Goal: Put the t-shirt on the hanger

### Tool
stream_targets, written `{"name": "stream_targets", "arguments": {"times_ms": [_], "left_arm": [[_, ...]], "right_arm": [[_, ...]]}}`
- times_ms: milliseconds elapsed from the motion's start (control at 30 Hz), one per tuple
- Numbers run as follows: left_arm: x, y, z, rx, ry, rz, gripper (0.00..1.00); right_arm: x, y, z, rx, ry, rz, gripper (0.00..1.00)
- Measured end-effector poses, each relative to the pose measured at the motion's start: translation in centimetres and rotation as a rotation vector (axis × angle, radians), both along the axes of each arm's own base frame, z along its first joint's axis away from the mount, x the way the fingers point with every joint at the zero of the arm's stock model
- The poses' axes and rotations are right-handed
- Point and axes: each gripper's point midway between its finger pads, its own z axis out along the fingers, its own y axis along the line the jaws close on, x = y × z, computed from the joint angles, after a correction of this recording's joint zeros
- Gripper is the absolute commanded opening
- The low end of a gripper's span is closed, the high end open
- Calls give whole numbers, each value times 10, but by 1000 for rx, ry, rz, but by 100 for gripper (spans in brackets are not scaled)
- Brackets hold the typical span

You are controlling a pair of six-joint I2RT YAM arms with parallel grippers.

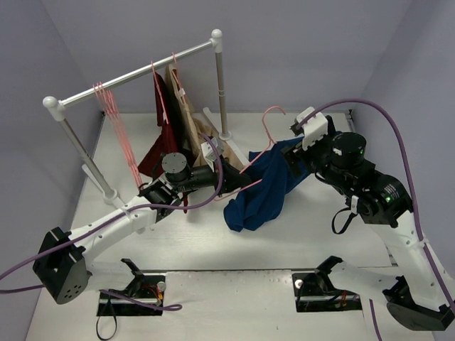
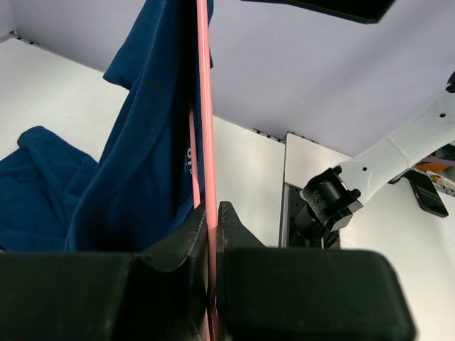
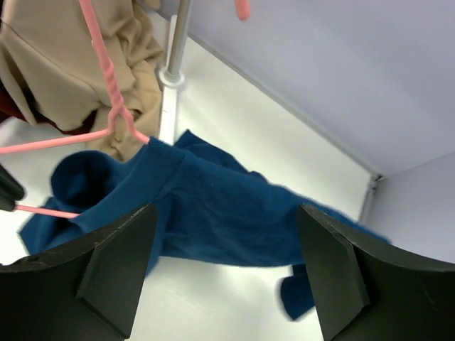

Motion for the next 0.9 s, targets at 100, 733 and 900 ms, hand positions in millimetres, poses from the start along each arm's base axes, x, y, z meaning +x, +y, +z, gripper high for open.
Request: {"name": "stream_targets", "arguments": {"times_ms": [100,733,900], "left_arm": [[-2,0,-1,3,1,-12,0],[-11,4,16,69,-33,-84,0],[-7,10,15,119,-43,-82,0]], "right_arm": [[7,3,1,-60,-17,22,76],[14,29,-30,-218,16,236,34],[11,27,-46,-283,44,278,0]]}}
